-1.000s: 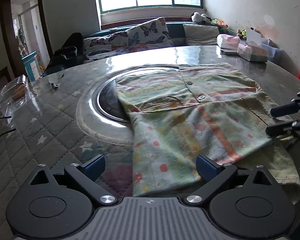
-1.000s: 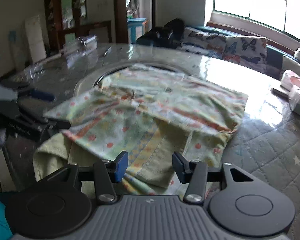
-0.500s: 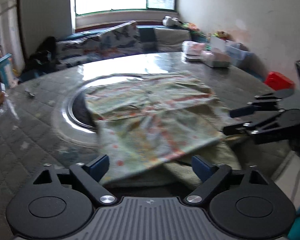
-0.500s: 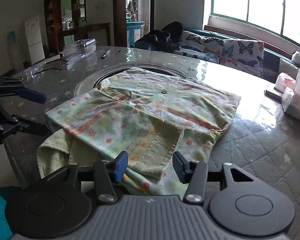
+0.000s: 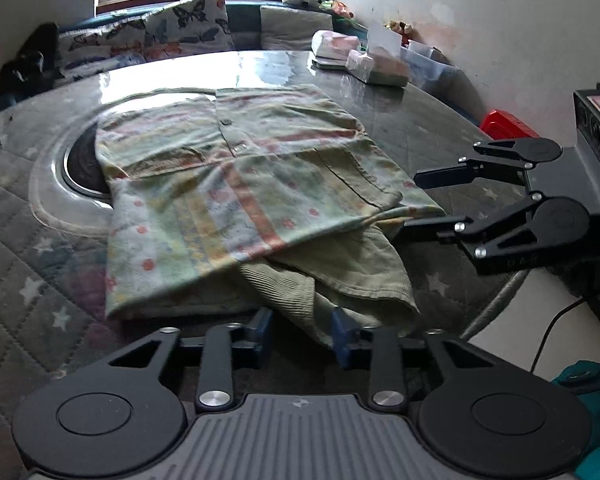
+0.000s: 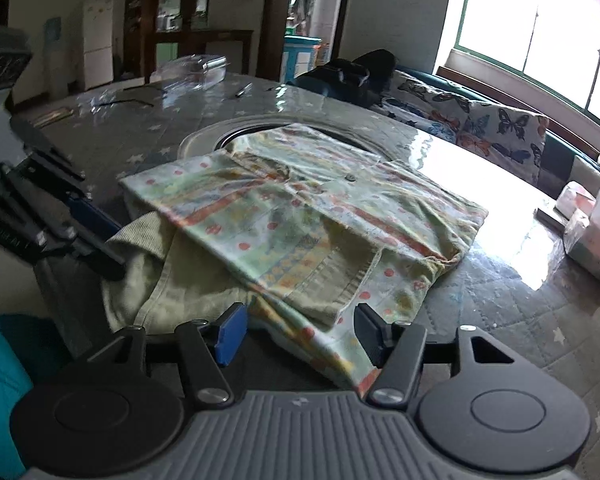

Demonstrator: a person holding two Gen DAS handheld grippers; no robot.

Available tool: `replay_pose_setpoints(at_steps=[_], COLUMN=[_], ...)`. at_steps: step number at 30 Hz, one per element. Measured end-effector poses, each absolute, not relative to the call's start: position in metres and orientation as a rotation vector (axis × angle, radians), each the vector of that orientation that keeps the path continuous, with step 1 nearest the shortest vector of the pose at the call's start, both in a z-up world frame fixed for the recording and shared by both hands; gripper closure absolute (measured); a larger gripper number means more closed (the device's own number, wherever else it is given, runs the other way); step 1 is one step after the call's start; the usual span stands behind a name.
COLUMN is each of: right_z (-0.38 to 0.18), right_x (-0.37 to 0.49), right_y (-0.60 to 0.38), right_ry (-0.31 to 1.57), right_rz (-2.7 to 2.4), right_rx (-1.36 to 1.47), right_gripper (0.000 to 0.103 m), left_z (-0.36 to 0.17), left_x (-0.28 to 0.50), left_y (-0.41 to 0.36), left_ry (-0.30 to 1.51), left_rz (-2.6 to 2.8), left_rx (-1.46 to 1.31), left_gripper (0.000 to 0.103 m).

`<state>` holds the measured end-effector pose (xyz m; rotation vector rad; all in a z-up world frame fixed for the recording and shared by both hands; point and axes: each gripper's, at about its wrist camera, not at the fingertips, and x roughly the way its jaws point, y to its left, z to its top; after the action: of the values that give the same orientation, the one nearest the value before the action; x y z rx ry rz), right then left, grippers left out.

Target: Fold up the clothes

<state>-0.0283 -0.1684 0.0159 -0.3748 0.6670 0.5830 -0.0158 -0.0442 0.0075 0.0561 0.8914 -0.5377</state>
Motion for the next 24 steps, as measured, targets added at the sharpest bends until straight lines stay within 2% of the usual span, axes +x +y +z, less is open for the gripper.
replay_pose_setpoints(at_steps=[4, 6, 7, 8, 12, 15, 18, 20, 21, 23, 24], right_z=[0.012, 0.011, 0.011, 0.011, 0.010, 0.009, 0.009, 0.008, 0.008, 0.010, 0.011], right_x=[-0.037, -0.041, -0.042, -0.043, -0.042, -0.035, -0.023, -0.014, -0.009, -0.001, 0.003], right_y=[-0.164, -0.160, -0.158, -0.156, -0.144, -0.136, -0.130, -0.129, -0.130, -0.133, -0.135], right_ry=[0.655, 0.643, 0.635, 0.627, 0.597, 0.583, 0.583, 0.603, 0.611, 0.634, 0.648], right_rz=[0.618, 0.644, 0.657, 0.670, 0.710, 0.731, 0.751, 0.765, 0.767, 0.772, 0.769], right_rx=[-0.443, -0.474, -0.483, -0.492, -0.520, -0.506, -0.471, -0.422, -0.394, -0.331, -0.296], right_gripper=[0.036, 0.033, 0.027, 0.025, 0.025, 0.030, 0.040, 0.051, 0.052, 0.071, 0.073], left_z=[0.017, 0.025, 0.029, 0.033, 0.045, 0.047, 0.047, 0.046, 0.045, 0.044, 0.045], left_x=[-0.008, -0.003, 0.000, 0.002, 0.018, 0.030, 0.039, 0.043, 0.044, 0.046, 0.044], left_y=[-0.041, -0.039, -0.038, -0.037, -0.034, -0.032, -0.029, -0.026, -0.024, -0.020, -0.017], left_ry=[0.873, 0.851, 0.839, 0.828, 0.808, 0.806, 0.812, 0.814, 0.814, 0.812, 0.805], left_rz=[-0.554, -0.555, -0.556, -0.556, -0.554, -0.554, -0.555, -0.554, -0.552, -0.549, -0.543], left_rx=[0.022, 0.006, -0.003, -0.011, -0.056, -0.080, -0.103, -0.116, -0.121, -0.130, -0.130], left_gripper=[0.091, 0.092, 0.092, 0.092, 0.093, 0.093, 0.093, 0.093, 0.093, 0.093, 0.092])
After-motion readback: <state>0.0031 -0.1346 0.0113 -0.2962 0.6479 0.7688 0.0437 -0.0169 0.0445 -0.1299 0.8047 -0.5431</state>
